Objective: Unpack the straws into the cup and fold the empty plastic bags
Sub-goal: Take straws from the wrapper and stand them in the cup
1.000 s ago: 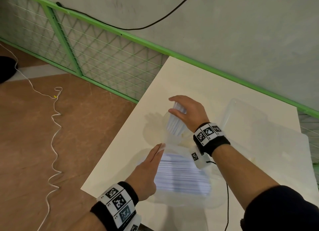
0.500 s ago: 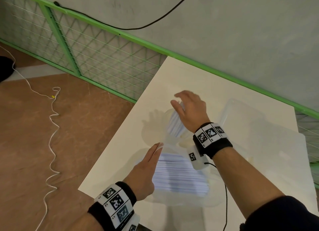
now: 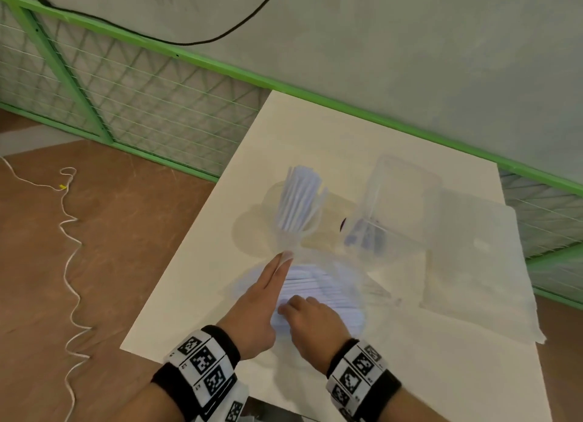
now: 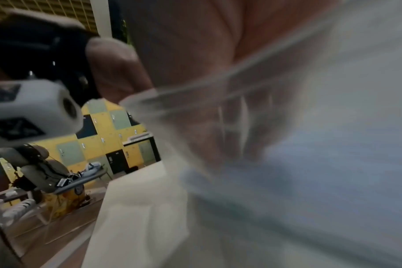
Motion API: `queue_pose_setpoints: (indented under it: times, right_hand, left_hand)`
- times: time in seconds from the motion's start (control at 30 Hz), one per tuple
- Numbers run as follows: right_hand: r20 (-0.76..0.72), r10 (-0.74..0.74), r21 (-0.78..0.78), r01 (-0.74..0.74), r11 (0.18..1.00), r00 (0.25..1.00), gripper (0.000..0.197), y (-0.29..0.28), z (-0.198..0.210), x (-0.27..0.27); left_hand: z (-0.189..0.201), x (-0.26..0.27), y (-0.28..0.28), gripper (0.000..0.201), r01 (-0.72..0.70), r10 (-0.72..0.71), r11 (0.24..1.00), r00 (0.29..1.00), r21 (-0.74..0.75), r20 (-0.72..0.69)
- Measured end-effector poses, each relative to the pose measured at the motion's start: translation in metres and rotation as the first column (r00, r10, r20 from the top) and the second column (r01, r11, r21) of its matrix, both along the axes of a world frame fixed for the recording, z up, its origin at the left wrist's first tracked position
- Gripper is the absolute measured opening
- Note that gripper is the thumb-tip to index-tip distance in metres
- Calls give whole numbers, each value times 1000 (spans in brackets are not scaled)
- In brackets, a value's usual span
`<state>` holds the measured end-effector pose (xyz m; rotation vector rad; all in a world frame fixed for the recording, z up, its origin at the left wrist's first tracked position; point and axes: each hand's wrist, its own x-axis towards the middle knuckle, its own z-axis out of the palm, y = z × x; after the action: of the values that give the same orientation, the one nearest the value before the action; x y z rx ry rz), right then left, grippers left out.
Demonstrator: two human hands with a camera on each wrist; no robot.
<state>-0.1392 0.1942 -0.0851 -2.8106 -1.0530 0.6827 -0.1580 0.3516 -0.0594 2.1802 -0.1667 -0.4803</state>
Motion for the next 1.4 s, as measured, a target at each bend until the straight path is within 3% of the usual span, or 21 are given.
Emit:
queue_pose_setpoints:
  times: [0.23, 0.6, 0.8, 1.0, 1.07, 1.13, 1.2, 1.27, 1.33, 1.4]
  right_hand:
    - [205, -77, -41, 87, 995, 976, 37, -9, -20, -13]
    - [225, -97, -150, 133, 980, 970, 32, -2, -25, -18]
    - [192, -145, -76, 162, 984, 971, 26, -7, -16, -12]
    - [123, -270, 136, 253, 958, 955, 34, -22, -3, -5]
    - [115, -306, 204, 279, 939, 945, 28, -27, 6, 0]
    - [44, -347, 358, 309, 881, 937, 17, -32, 20, 5]
    - [9, -352, 490, 303, 817, 936, 25, -23, 38, 13]
    - [-166, -469, 656, 452, 604, 867, 30, -26, 56, 14]
    - [-329, -515, 681, 576, 451, 792, 45, -28, 62, 17]
    - [-330, -527, 656, 592, 468, 783, 45, -31, 61, 17]
  left_hand:
    - [-1, 3, -16, 115, 67, -67, 998, 997, 13, 22]
    - [0, 0, -13, 116, 11, -10, 1000, 1000, 6, -19]
    - [5, 2, -6, 118, -21, 23, 999, 998, 26, -54]
    - [-2, 6, 2, 115, -24, 25, 1000, 999, 10, -46]
    - [-4, 6, 5, 114, -40, 41, 999, 998, 16, -56]
    - [-6, 7, 7, 114, -52, 54, 998, 996, 26, -68]
    - [-5, 4, 24, 114, -121, 121, 993, 991, 15, -60]
    - [-5, 4, 23, 115, -134, 135, 991, 989, 21, -65]
    - [-5, 5, 22, 116, -149, 150, 988, 985, 28, -87]
    - [-5, 4, 20, 117, -142, 145, 989, 985, 38, -97]
